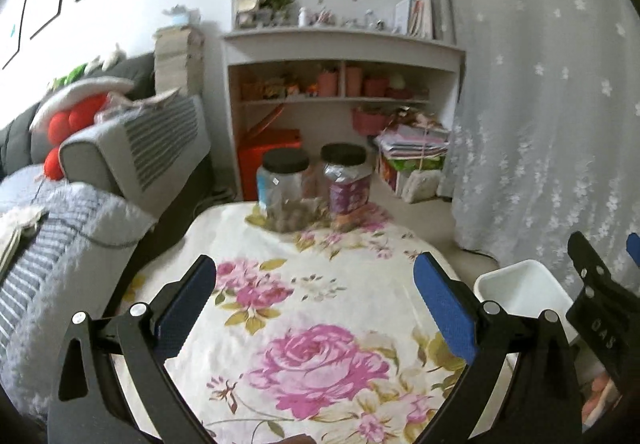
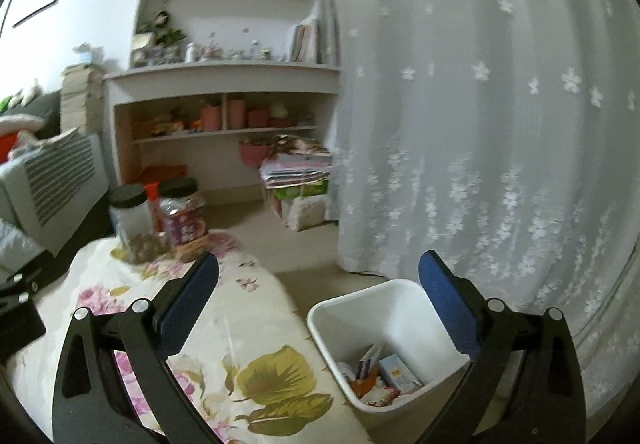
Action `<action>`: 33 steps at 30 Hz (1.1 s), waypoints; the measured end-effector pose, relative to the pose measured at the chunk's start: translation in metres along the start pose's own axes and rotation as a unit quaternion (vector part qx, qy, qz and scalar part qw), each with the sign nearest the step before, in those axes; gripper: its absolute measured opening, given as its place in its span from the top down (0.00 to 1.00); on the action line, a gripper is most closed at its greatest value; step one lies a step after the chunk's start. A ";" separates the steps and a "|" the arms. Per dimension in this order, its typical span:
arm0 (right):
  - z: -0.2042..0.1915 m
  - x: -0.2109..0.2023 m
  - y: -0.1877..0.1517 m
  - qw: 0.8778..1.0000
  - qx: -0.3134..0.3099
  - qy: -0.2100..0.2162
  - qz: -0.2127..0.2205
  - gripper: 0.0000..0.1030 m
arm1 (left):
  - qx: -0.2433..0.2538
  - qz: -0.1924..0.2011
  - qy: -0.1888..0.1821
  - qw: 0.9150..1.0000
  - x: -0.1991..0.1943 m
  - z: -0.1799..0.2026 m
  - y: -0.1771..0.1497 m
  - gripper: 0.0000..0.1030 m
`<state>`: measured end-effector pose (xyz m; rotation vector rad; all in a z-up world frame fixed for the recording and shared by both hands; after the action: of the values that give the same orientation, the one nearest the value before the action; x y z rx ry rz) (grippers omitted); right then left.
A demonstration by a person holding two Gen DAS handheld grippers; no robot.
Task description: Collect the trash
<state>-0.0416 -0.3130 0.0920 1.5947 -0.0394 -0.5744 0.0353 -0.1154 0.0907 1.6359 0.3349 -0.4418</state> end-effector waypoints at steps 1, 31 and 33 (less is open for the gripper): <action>-0.003 0.002 -0.002 1.000 -0.002 0.004 -0.003 0.07 | 0.001 -0.004 0.001 1.000 0.003 0.000 -0.002 0.07; -0.008 0.025 -0.020 0.998 -0.005 0.026 -0.049 0.07 | 0.012 -0.028 0.002 1.000 0.017 0.009 -0.014 0.07; -0.009 0.026 -0.022 0.998 -0.002 0.026 -0.052 0.07 | 0.012 -0.028 0.003 1.000 0.017 0.009 -0.014 0.07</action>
<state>-0.0226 -0.3113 0.0624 1.6147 0.0837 -0.6138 0.0430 -0.1239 0.0693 1.6548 0.3820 -0.4863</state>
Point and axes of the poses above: each gripper's, at about its wrist camera, not at the fingertips, and x roughly the way its jaws point, z to its right, y to its top, the point moved 4 cm from there along x, roughly the way its jaws point, and after that the axes turned 9 degrees about y, right-handed, at the moved point
